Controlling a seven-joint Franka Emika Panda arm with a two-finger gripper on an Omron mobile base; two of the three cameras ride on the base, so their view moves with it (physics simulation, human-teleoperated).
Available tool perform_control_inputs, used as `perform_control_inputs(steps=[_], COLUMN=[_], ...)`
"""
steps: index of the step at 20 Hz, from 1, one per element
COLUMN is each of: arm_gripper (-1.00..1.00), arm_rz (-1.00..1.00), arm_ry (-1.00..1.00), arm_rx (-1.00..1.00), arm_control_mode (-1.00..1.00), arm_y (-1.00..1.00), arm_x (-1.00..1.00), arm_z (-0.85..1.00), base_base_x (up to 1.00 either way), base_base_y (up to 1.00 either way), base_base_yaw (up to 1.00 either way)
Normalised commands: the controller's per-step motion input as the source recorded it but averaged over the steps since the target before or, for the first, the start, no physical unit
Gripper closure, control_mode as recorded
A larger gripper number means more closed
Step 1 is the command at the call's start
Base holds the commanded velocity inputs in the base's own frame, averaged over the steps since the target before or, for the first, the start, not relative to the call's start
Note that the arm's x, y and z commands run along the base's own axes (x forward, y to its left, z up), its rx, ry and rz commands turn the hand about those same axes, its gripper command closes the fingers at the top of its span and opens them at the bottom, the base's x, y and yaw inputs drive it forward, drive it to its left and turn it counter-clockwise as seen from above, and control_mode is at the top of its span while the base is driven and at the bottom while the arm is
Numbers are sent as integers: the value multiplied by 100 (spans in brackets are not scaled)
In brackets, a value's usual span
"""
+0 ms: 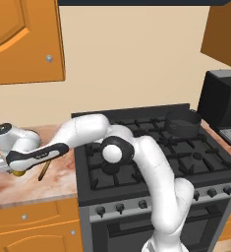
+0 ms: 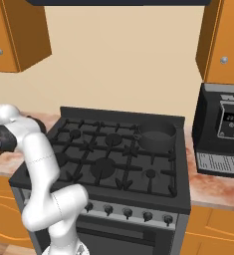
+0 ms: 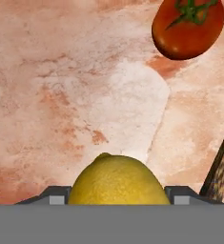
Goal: Put the lemon and tomato in the pot. Retrieve the spatula and lightly stir the vegetables in the pot.
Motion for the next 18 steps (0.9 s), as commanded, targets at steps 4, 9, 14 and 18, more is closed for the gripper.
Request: perform_control_inputs(steps=[4,9,14,18], arm_gripper=[100,100,100,100], arm_rz=[-1,-6,-11,-7], arm_ry=[-40,-38,-20,-7], arm_rx=[0,0,0,2], arm_control_mode=[-100,-100,-100,-100], arm_y=[-7,-48,-77,-90], arm_x=[-100,-92,-68,-55], arm_z=[44,54,51,65], base_base_x=[0,0,0,0], base_base_y=[0,0,0,0], base_base_yaw=[0,0,0,0])
